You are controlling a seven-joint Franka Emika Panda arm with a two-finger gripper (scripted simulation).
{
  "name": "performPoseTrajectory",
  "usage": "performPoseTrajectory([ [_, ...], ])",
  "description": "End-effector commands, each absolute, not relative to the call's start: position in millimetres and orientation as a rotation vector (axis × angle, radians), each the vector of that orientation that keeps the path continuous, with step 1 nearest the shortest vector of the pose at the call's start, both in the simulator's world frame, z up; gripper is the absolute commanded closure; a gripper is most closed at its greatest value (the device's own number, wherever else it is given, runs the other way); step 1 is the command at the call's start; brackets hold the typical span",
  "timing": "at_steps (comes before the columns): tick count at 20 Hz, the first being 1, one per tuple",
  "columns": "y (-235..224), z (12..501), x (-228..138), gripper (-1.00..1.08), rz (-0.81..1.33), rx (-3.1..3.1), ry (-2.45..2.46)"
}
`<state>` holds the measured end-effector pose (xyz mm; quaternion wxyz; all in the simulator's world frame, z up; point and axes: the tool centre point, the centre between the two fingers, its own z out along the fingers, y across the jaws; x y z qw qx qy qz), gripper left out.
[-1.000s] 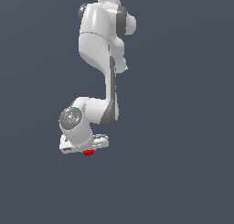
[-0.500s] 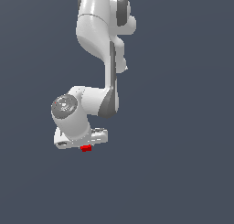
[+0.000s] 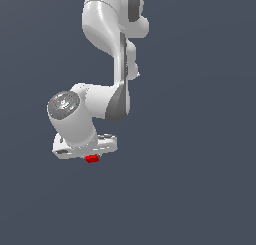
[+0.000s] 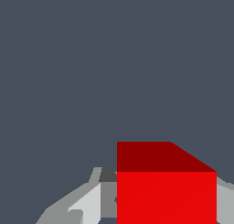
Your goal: Stack the red cube on top of the green cube.
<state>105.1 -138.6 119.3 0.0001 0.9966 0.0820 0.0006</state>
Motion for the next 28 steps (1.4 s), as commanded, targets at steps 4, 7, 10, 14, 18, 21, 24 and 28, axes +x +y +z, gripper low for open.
performPoseTrajectory([
  [4,-138.9,119.5,104.7,1.08,0.001,3.131,0.258],
  [7,-140.9,118.4,102.1,1.08,0.001,3.131,0.258],
  [10,-144.6,116.4,97.0,1.08,0.001,3.131,0.258],
  [14,-152.6,112.0,86.0,1.08,0.001,3.131,0.258],
  [18,-165.0,105.3,69.3,1.08,0.001,3.131,0.258],
  [21,-177.9,98.4,52.1,1.08,0.001,3.131,0.258],
  [24,-193.0,90.2,32.1,1.08,0.001,3.131,0.258],
  [28,-211.9,80.1,7.7,1.08,0.001,3.131,0.258],
])
